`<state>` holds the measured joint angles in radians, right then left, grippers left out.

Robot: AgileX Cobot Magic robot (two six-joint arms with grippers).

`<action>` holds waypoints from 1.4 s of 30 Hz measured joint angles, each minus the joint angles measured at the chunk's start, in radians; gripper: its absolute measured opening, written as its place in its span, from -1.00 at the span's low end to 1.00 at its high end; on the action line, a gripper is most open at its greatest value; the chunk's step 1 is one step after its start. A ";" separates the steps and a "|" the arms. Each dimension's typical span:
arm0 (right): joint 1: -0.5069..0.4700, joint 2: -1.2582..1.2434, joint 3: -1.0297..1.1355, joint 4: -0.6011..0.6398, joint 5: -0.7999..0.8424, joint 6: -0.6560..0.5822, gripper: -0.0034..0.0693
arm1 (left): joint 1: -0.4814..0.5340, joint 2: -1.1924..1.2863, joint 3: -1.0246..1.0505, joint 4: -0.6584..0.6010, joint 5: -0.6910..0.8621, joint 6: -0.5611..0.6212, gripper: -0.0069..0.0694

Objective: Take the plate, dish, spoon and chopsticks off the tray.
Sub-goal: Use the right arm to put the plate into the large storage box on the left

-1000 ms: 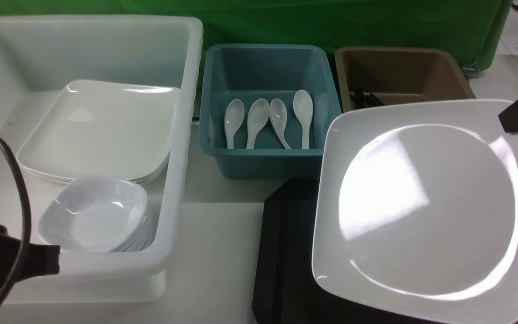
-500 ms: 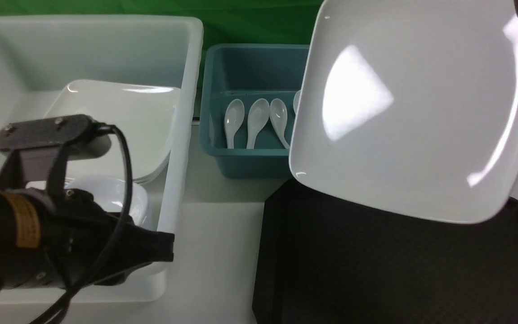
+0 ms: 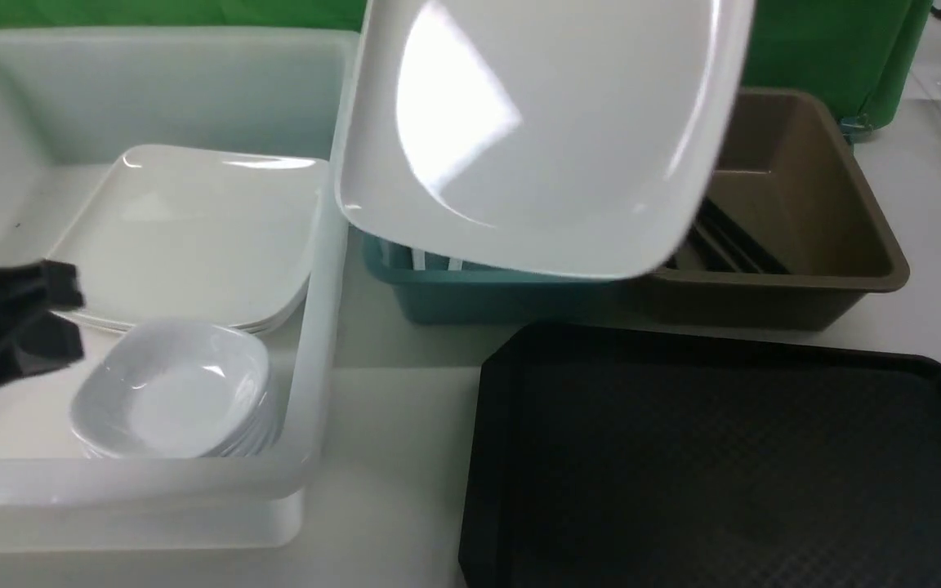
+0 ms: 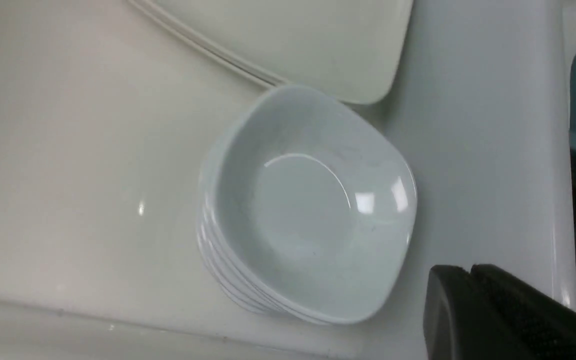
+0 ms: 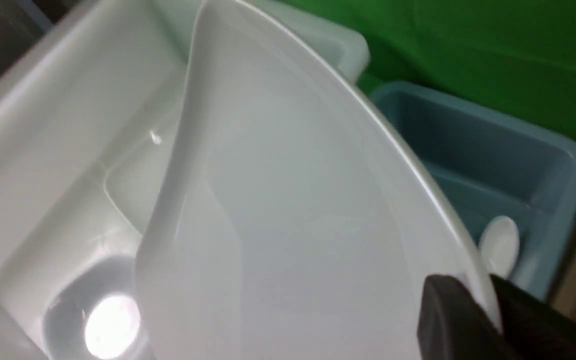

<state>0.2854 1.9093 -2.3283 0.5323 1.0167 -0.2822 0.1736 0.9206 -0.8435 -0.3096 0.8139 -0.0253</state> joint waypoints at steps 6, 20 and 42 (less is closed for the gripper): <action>0.083 0.112 -0.046 0.078 -0.193 0.004 -0.75 | 0.134 -0.091 0.000 -0.025 0.031 0.025 -0.79; 0.325 0.377 -0.051 0.101 -0.705 -0.033 -0.75 | 0.198 -0.251 0.000 -0.029 0.172 0.048 -0.79; 0.379 0.556 -0.051 0.108 -0.832 -0.125 -0.75 | 0.198 -0.293 0.000 -0.011 0.180 0.044 -0.79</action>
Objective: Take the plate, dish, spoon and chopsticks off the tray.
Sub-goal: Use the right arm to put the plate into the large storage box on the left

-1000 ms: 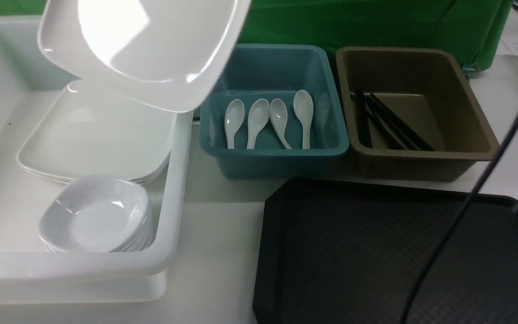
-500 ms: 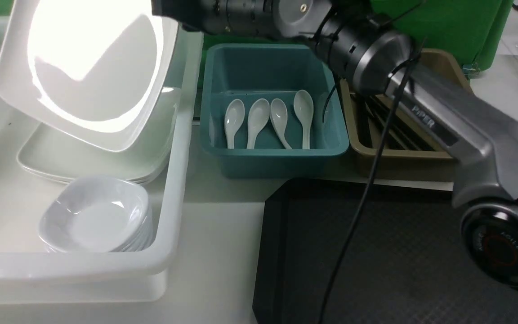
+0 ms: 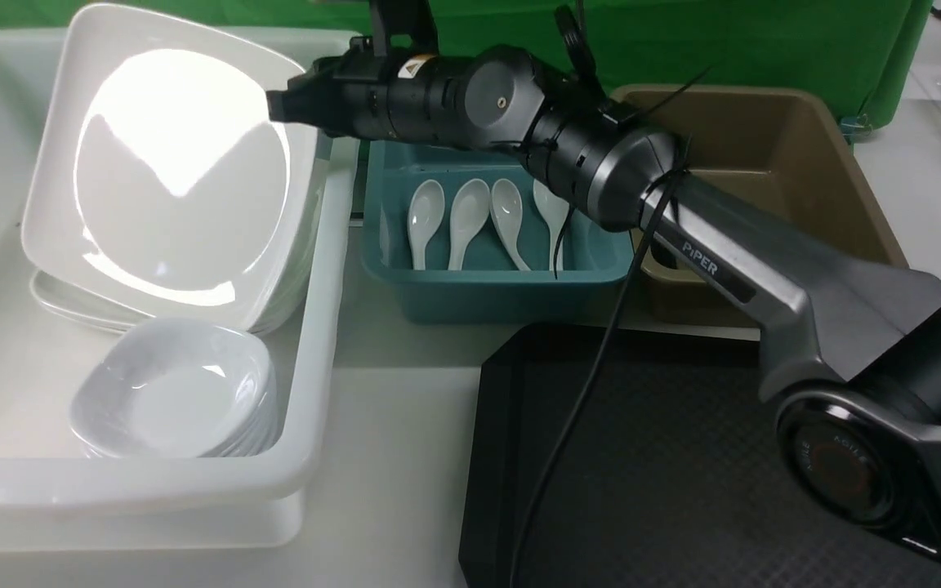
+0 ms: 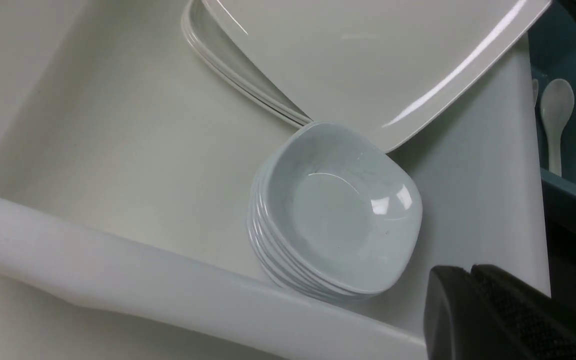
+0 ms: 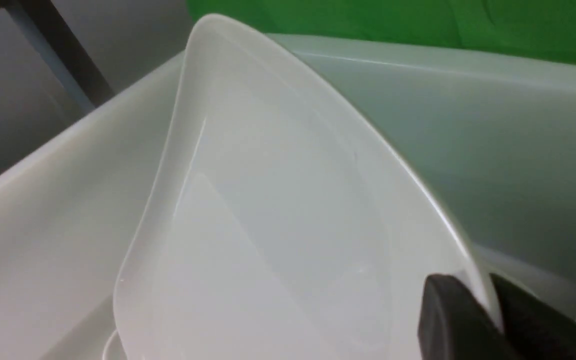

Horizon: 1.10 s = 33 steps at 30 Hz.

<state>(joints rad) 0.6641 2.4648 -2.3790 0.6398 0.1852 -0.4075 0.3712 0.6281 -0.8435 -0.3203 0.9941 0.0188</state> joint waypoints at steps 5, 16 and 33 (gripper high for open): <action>0.000 0.013 -0.001 0.004 -0.010 -0.030 -0.68 | 0.000 0.000 0.000 0.000 0.000 0.003 -0.79; -0.002 0.062 -0.002 -0.022 -0.057 -0.080 -0.23 | 0.000 0.000 0.000 0.001 0.010 0.016 -0.79; -0.003 0.061 -0.002 -0.103 -0.070 -0.083 0.16 | 0.000 0.000 0.000 0.003 0.017 0.034 -0.79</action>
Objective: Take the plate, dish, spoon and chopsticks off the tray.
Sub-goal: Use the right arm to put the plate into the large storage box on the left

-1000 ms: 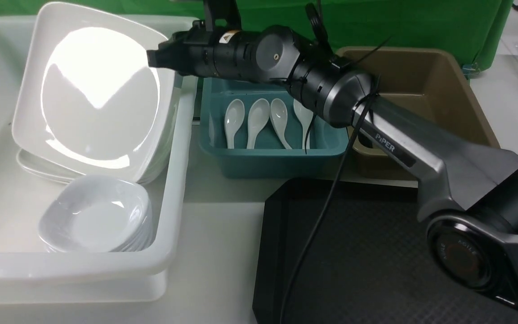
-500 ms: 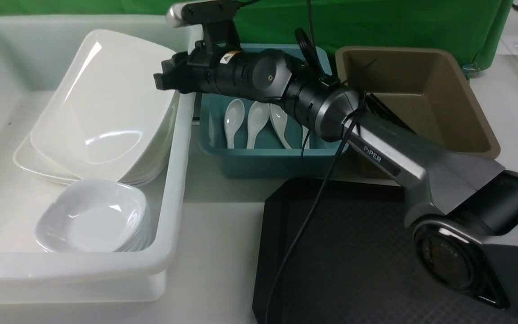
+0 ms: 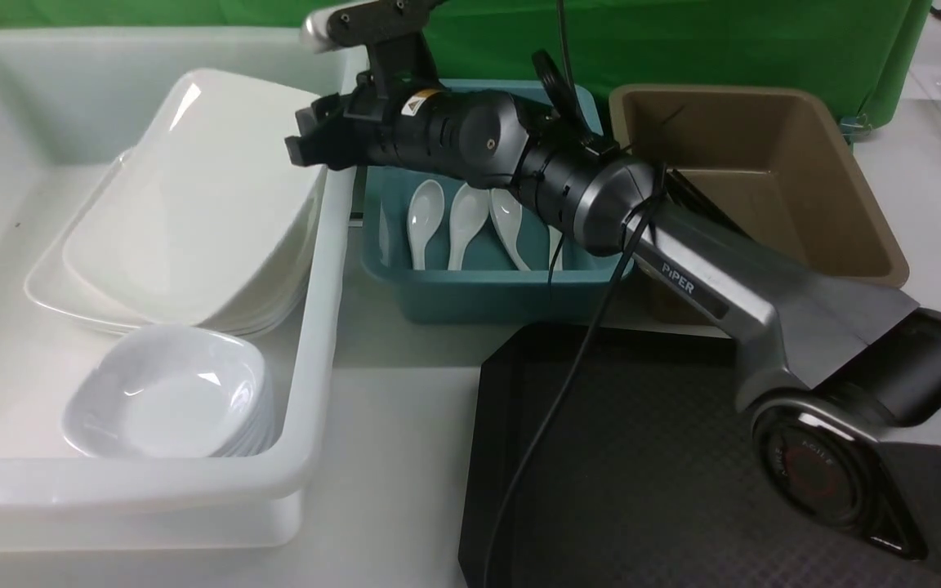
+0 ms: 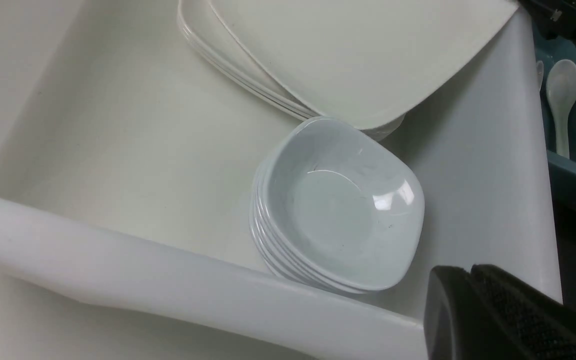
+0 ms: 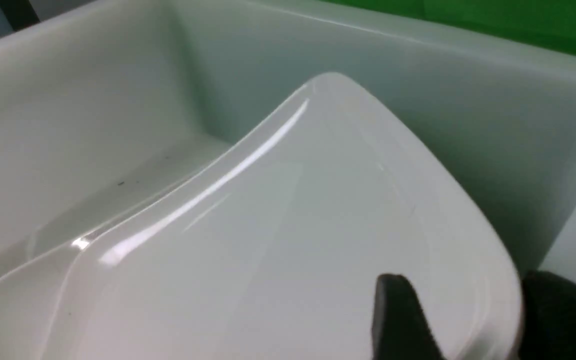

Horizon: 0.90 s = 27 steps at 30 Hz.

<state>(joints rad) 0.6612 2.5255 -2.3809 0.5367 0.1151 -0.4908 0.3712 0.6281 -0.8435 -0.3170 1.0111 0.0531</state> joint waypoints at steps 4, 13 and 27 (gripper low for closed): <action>0.000 -0.002 0.000 -0.017 -0.002 -0.001 0.41 | 0.000 0.000 0.000 0.000 -0.003 0.000 -0.79; -0.007 -0.063 -0.002 -0.036 0.042 -0.001 0.45 | 0.000 0.000 0.000 0.000 -0.011 0.000 -0.79; -0.020 -0.160 -0.005 -0.209 0.243 0.092 0.14 | 0.000 0.011 0.000 0.000 -0.011 0.000 -0.79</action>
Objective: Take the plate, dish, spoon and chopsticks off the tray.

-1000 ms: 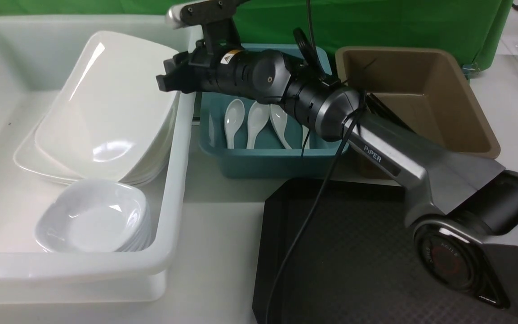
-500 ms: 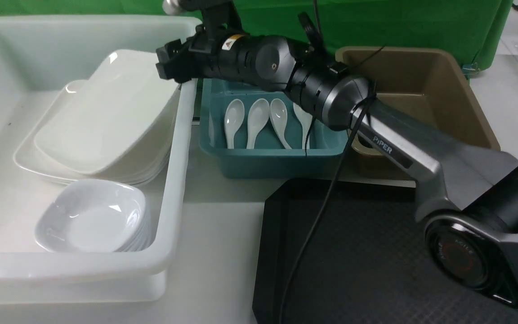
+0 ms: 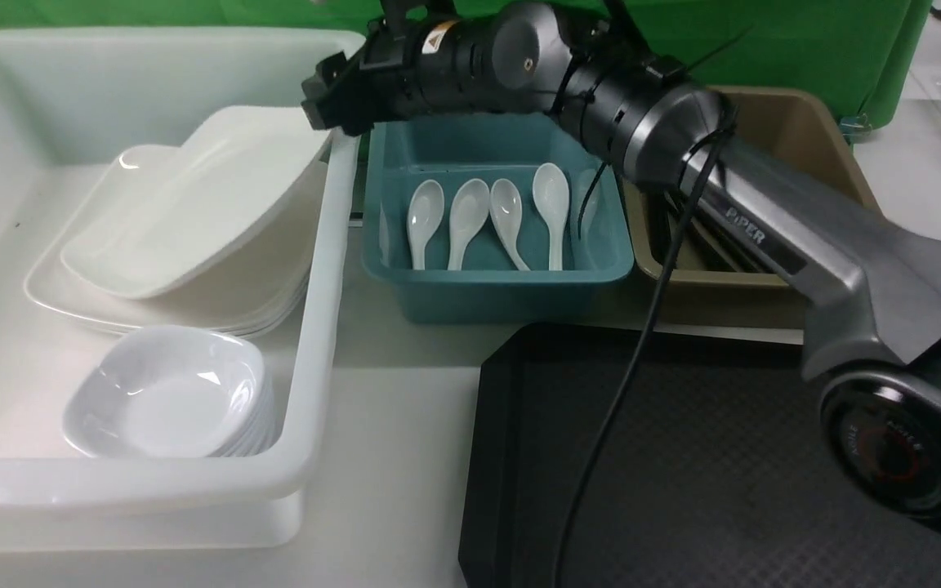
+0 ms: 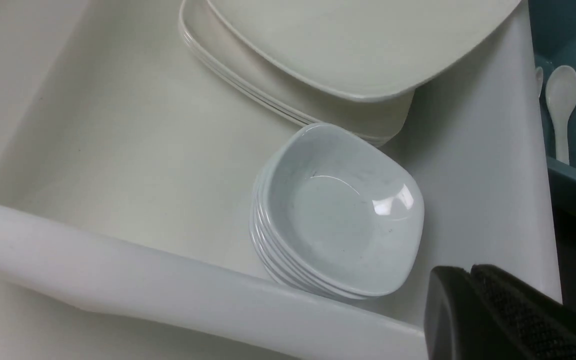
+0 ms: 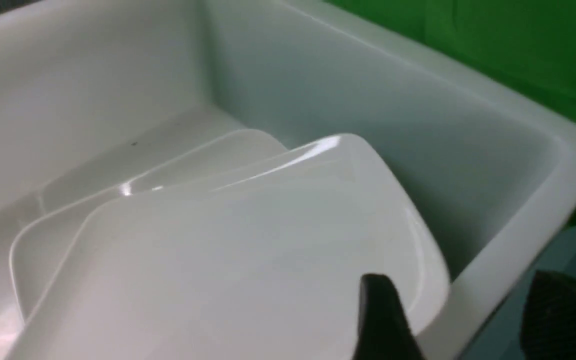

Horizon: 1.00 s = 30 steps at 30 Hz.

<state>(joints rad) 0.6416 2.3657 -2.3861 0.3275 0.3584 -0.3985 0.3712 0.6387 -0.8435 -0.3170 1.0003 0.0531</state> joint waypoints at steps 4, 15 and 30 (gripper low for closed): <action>-0.001 -0.049 -0.003 -0.080 0.022 0.099 -0.24 | 0.000 0.030 0.000 0.000 0.000 0.000 -0.79; -0.019 0.002 -0.002 -0.101 0.106 0.233 -0.83 | 0.000 0.103 0.000 -0.015 0.000 0.002 -0.79; -0.141 -0.211 -0.002 -0.174 0.769 0.224 -0.83 | -0.255 0.586 -0.265 -0.102 0.005 0.160 -0.79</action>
<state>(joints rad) 0.5008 2.1542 -2.3884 0.1537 1.1274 -0.1748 0.1166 1.2242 -1.1087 -0.4194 1.0056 0.2136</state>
